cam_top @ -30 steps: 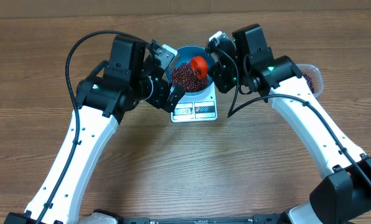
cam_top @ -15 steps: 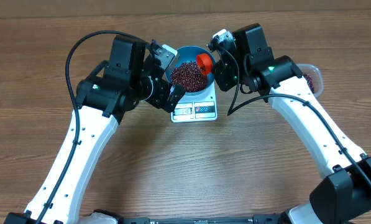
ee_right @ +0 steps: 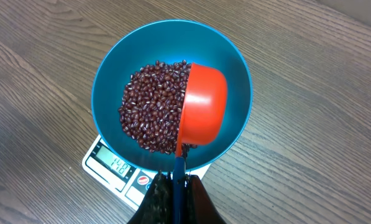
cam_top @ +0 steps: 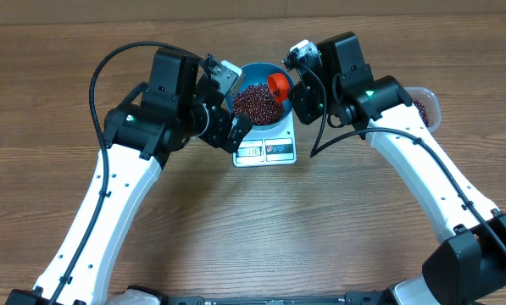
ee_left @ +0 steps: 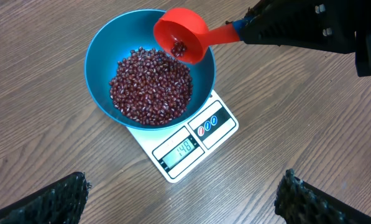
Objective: Scoop item into bowl and weigh 150g on scale
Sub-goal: 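Hold the emptied scoop over the blue bowl while scale settles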
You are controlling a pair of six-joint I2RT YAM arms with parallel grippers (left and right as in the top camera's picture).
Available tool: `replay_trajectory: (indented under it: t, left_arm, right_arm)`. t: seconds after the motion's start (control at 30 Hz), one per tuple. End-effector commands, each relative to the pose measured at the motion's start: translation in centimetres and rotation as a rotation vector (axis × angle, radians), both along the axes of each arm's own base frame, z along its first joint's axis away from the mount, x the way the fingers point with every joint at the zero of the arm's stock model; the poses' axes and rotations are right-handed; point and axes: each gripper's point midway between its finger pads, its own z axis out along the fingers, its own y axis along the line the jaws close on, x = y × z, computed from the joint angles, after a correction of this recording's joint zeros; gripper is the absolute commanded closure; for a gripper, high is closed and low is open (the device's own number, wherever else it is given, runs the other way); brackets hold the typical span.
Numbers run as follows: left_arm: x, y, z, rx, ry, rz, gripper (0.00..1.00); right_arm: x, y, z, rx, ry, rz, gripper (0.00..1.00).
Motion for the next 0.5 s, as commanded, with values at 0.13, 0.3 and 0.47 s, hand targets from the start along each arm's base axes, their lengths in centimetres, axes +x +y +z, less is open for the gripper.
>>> replay_trajectory:
  t: [0.13,0.3,0.47]
  left_arm:
    - [-0.26,-0.25,1.52,-0.015,-0.043,-0.025,0.0]
    - [-0.26,-0.25,1.52,-0.015,-0.043,-0.025,0.0]
    - [-0.26,-0.25,1.52,-0.015,-0.043,-0.025,0.0]
  right_arm:
    - [0.36,0.17,2.35,0.021,-0.054,-0.007,0.96]
    - [0.36,0.17,2.35,0.022,-0.054,-0.007,0.96]
    - [0.36,0.17,2.35,0.022,-0.054,-0.007,0.96]
